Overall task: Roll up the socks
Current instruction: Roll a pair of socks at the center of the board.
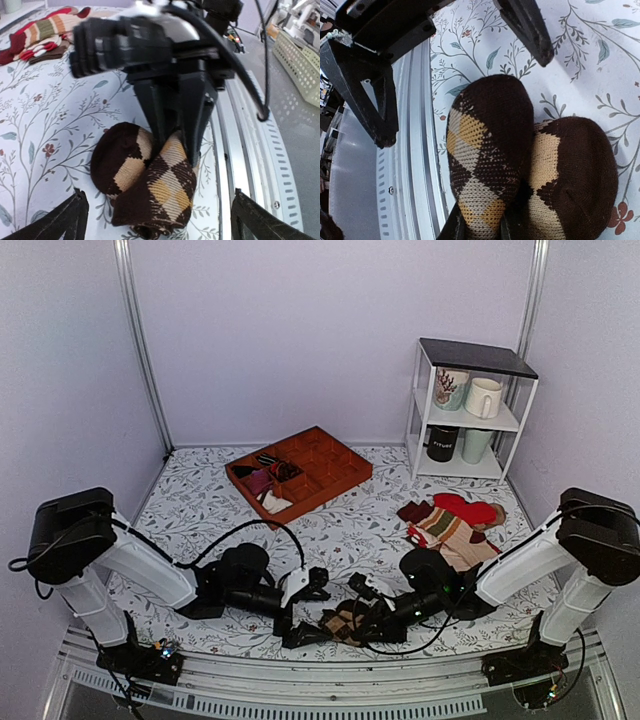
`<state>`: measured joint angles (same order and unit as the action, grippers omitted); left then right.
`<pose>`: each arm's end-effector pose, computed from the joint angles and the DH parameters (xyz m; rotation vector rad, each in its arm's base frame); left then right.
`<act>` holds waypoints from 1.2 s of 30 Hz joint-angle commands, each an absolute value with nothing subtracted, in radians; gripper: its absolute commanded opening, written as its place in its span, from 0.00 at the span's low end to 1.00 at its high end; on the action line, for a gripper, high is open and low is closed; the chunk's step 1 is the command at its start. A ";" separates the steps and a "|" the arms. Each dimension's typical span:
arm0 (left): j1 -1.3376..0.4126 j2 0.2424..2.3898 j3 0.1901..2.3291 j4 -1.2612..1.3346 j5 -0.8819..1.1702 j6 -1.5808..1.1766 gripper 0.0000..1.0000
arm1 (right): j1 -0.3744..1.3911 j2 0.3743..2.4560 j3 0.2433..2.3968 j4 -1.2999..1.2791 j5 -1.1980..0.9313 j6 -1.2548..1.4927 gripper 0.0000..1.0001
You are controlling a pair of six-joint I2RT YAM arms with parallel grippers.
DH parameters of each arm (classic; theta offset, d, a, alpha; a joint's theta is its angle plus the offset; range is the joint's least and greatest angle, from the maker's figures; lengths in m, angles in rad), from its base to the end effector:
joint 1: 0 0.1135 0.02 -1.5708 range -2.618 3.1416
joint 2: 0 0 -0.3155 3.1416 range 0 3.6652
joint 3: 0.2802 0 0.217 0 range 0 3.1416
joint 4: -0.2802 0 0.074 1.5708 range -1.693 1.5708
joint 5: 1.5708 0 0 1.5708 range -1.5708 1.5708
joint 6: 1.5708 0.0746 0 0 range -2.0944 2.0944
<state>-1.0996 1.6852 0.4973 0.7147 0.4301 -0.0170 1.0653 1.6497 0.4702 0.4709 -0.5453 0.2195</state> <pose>0.1156 -0.2955 0.1913 1.3689 1.7135 -1.1069 0.1039 0.2676 0.1685 -1.3077 2.1292 1.2378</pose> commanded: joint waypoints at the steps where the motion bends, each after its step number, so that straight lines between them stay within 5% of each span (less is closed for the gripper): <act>1: -1.116 1.755 0.480 0.865 0.495 0.020 0.99 | 1.053 1.731 0.445 0.357 -0.612 0.269 0.12; 9: -1.120 1.803 0.462 0.881 0.547 -0.009 0.93 | 1.039 1.751 0.452 0.358 -0.624 0.275 0.12; 15: -1.119 1.840 0.479 0.915 0.619 -0.050 0.52 | 1.030 1.758 0.456 0.355 -0.621 0.279 0.12; 23: -1.129 1.900 0.531 0.904 0.633 -0.088 0.53 | 1.028 1.766 0.462 0.342 -0.618 0.282 0.12; 26: -1.132 1.918 0.575 0.807 0.621 -0.092 0.30 | 1.027 1.769 0.466 0.336 -0.621 0.284 0.12; 28: -1.130 1.922 0.589 0.756 0.603 -0.113 0.00 | 1.027 1.771 0.473 0.325 -0.623 0.284 0.12; 32: -1.127 1.904 0.590 0.638 0.533 -0.181 0.00 | 1.028 1.750 0.494 0.268 -0.601 0.270 0.14; 36: -1.125 1.887 0.578 0.531 0.488 -0.262 0.00 | 1.026 1.669 0.509 0.212 -0.509 0.240 0.31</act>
